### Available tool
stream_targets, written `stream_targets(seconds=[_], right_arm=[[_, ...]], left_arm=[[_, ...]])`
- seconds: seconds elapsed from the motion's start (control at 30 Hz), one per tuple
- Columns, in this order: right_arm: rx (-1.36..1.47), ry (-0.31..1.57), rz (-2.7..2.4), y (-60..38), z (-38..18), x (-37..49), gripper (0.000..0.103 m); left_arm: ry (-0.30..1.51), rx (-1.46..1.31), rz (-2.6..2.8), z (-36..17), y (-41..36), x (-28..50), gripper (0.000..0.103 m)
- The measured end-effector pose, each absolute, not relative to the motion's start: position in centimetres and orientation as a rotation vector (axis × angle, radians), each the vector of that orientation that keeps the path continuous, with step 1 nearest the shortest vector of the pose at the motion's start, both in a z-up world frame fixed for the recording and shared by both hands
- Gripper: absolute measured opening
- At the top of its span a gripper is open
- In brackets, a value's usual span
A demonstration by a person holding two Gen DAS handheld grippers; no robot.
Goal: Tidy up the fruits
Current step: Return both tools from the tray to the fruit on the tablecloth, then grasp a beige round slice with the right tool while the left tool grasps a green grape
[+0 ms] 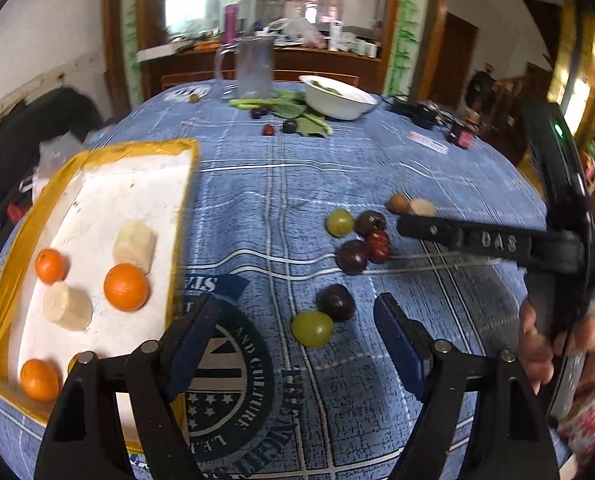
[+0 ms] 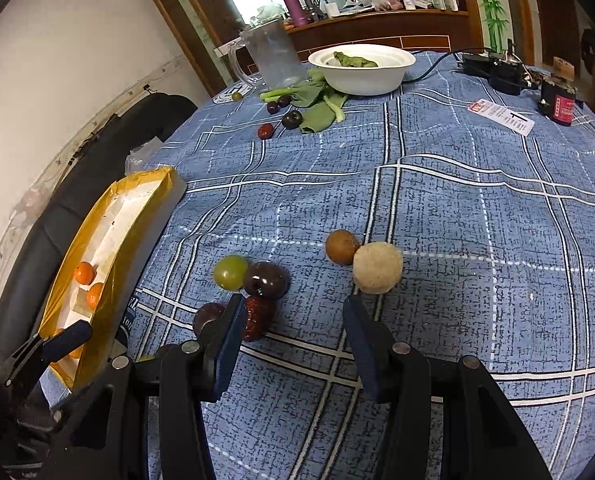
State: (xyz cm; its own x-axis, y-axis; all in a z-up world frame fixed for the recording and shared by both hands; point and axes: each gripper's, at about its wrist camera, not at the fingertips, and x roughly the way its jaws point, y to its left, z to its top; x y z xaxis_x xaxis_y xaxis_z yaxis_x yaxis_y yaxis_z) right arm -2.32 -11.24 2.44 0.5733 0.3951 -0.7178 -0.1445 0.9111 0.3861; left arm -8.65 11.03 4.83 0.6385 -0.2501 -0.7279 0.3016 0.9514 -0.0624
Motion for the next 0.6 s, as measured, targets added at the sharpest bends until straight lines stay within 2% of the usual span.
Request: stream_targets(seconds=[0.03, 0.1, 0.5, 0.57, 0.6], right_arm=[[0.305, 0.909, 0.323, -11.3, 2.4, -2.3, 0.053], [0.310, 0.912, 0.320, -11.4, 2.2, -2.4, 0.053], [0.308, 0.863, 0.272, -12.9, 2.8, -2.6, 0.053], [0.329, 0.850, 0.248, -13.7, 2.9, -2.5, 0.053], [0.341, 0.845, 0.236, -14.1, 2.9, -2.4, 0.053]], left_arm=[[0.829, 0.072, -0.333, 4.6, 11.0, -8.7, 0.060], [0.858, 0.065, -0.372, 4.1, 10.8, -8.5, 0.049], [0.916, 0.144, -0.410, 2.2, 9.2, -7.7, 0.048], [0.915, 0.127, -0.405, 2.2, 9.4, -7.4, 0.032], [0.918, 0.123, -0.400, 2.1, 9.5, -7.2, 0.030]])
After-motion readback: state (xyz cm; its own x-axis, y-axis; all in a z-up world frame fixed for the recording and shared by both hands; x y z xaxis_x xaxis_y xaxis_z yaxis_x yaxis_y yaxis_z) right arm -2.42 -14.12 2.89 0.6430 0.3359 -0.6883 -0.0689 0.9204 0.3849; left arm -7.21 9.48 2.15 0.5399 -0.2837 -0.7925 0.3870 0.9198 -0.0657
